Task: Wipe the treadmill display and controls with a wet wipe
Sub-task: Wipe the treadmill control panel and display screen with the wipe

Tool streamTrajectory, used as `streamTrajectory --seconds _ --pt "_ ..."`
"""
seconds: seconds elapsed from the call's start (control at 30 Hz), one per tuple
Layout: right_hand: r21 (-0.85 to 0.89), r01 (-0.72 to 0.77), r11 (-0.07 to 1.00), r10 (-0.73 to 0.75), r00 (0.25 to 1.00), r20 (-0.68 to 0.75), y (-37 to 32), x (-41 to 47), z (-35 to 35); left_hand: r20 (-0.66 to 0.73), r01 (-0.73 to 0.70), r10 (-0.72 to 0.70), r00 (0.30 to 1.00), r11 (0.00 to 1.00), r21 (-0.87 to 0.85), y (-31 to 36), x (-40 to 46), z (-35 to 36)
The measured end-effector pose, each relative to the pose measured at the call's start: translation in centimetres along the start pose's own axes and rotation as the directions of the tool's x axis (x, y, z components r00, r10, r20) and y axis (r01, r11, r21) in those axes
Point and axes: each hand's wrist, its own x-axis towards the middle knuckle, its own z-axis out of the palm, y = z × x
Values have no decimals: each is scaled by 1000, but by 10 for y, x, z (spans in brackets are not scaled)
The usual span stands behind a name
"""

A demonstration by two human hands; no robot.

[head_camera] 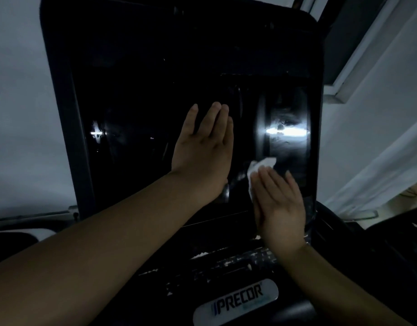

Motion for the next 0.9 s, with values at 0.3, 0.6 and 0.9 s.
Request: streamTrajectory --seconds 0.3,0.6,0.9 --pt "-124 -41 991 39 999 -19 70 138 -4 -6 3 -3 1000 1000 6 -1 0 2" --pt "-36 -30 999 34 995 91 50 -10 -4 -18 3 -3 1000 1000 -20 -1 -1 2" --pt "-43 4 999 -4 1000 -12 60 33 1 -63 -69 64 996 995 -72 40 13 0"
